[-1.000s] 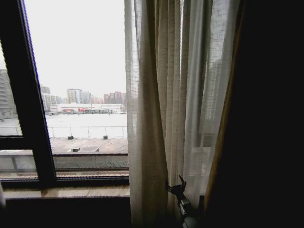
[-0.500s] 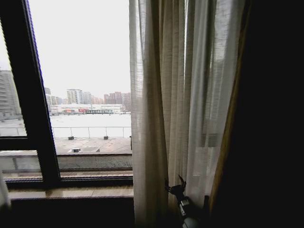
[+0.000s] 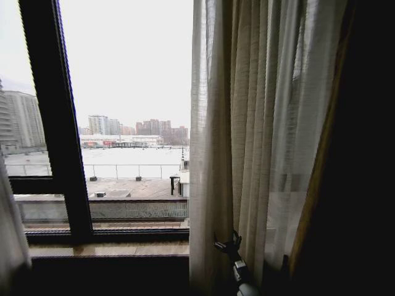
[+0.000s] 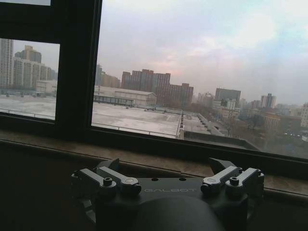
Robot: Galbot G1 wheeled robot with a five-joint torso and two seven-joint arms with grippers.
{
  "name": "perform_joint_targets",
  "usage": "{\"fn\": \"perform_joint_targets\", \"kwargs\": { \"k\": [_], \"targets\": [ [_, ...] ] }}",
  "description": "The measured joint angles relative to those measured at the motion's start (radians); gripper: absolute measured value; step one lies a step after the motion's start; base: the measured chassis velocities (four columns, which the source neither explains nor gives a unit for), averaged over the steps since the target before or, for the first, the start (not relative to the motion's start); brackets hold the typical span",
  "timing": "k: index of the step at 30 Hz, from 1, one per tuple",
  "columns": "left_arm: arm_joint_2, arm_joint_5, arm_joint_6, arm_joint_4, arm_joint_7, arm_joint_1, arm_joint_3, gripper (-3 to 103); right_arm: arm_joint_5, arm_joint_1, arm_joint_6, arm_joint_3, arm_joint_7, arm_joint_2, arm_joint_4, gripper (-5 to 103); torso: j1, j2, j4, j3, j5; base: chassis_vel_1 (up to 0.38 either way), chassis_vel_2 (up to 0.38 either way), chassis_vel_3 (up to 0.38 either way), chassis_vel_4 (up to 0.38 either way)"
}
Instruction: Open the curtains by pulling them apart, changing their state from closed to fully open.
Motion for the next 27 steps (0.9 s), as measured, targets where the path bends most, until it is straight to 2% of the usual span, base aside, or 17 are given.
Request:
{"fn": "perform_joint_targets", "kwargs": {
  "k": [11,27],
  "targets": [
    [-0.004,0.001,-0.003,0.000,0.000,0.005,-0.005,100,0.000,-0.005,0.000,0.000,0.001,0.000,0.012,100,0.000,0.000,0.0001,0.000,0.0001,0.091,0.078,-0.075,-0.084],
    [0.000,0.002,-0.004,0.010,0.000,0.001,0.000,100,-0.002,-0.049,-0.003,0.000,0.000,0.000,0.070,100,0.000,0.000,0.0006,0.000,-0.0003,0.211,0.204,-0.221,-0.213]
  ]
}}
